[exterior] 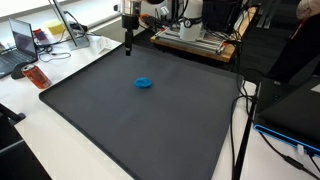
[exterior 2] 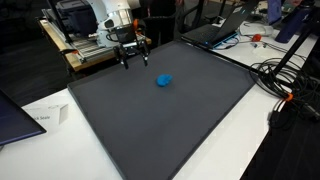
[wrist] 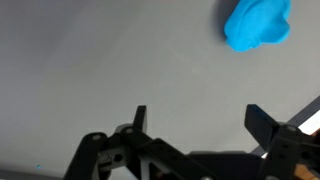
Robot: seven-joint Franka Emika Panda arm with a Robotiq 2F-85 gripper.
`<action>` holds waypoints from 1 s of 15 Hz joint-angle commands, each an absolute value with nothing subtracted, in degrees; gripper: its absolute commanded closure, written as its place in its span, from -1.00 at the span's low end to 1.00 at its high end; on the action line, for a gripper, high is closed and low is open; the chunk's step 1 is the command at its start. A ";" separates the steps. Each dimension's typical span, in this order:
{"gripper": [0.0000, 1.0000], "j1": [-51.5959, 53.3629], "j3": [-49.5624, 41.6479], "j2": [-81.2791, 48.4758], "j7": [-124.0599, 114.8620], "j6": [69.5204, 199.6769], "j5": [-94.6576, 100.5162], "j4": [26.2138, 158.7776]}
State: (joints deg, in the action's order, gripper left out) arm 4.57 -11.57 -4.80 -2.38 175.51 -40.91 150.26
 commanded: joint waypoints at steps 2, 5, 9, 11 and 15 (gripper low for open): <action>-1.00 9.71 -17.52 -7.33 -17.22 169.15 -20.56 145.48; -1.00 15.44 -22.37 -8.88 -26.97 162.94 -5.88 140.41; -1.00 15.22 -18.14 -8.97 -37.01 151.33 10.74 132.46; -1.00 14.05 -13.85 -9.25 -35.92 144.92 12.40 129.03; -1.00 11.68 -7.06 -11.90 -32.93 135.82 12.33 123.17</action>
